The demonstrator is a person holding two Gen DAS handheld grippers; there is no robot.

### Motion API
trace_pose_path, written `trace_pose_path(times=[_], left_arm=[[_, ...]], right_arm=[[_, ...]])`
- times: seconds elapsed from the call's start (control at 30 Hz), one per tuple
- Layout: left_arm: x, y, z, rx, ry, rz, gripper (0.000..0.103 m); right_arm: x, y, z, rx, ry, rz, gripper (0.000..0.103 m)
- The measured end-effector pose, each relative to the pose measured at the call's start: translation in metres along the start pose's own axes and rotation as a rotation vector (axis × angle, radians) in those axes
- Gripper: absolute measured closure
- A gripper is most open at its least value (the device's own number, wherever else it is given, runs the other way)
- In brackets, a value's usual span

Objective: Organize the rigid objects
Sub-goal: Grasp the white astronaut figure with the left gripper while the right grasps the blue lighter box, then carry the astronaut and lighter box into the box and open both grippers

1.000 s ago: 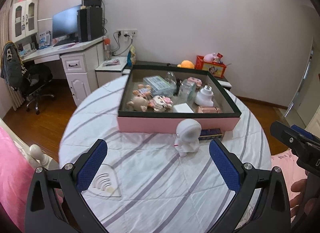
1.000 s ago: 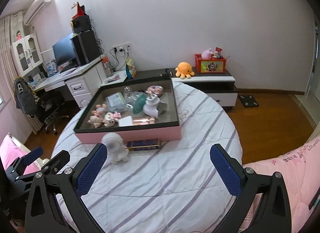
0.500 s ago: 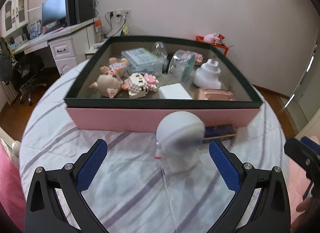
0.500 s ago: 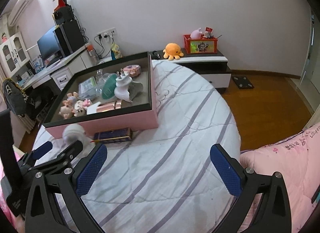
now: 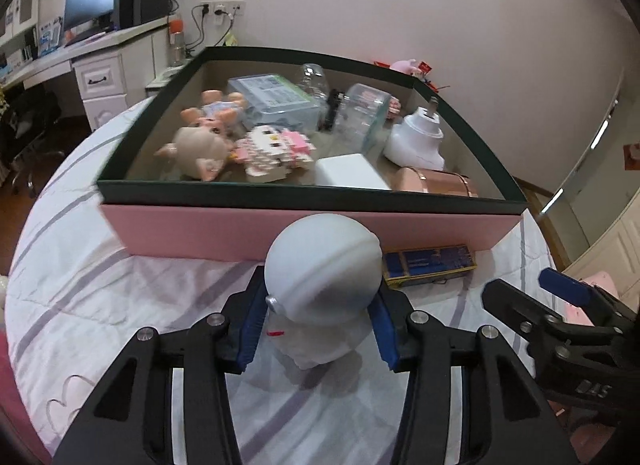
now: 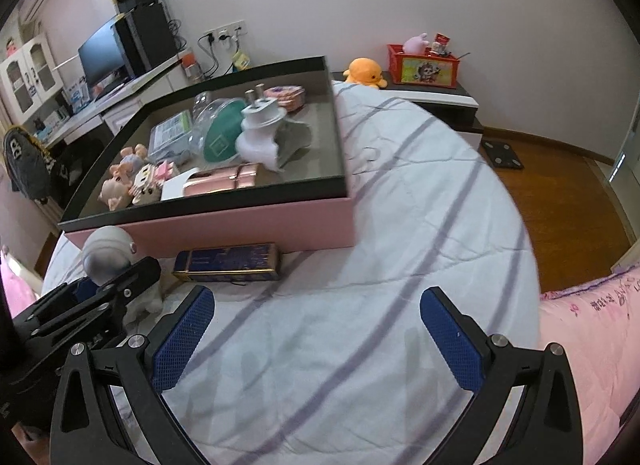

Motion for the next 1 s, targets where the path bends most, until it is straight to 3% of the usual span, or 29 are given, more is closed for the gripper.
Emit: trace_pose_path(times=[0.33, 0.47, 0.57, 1.0], left_arm=[[0.001, -0.019, 0.036, 0.060, -0.017, -0.015, 0.055], [-0.001, -0.018, 0.039, 0.052, -0.019, -0.012, 0.055], [-0.002, -0.020, 0.039, 0.047, -0.020, -0.014, 0.055], [-0.001, -0.041, 0.036, 0.037, -0.017, -0.048, 0.055]], right_arm=[[0.005, 0.037, 0.050, 0.020, -0.060, 0.053, 0.000], [0.005, 0.049, 0.059, -0.059, -0.096, 0.036, 0.001], [0.005, 0.043, 0.055, -0.073, -0.090, 0.014, 0.020], [-0.008, -0.001, 0.034, 0.029, -0.056, -0.019, 0.020]])
Point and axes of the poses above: each gripper's, at about its wrist camera, not at the fingertips, and y roughly the way its jaws point, z to its left, x to its top, the point moved 6 cm from there along y, roughly the way its jaws point, and after that the axes turned 2 degrees about -x, right-handed, at the moved point
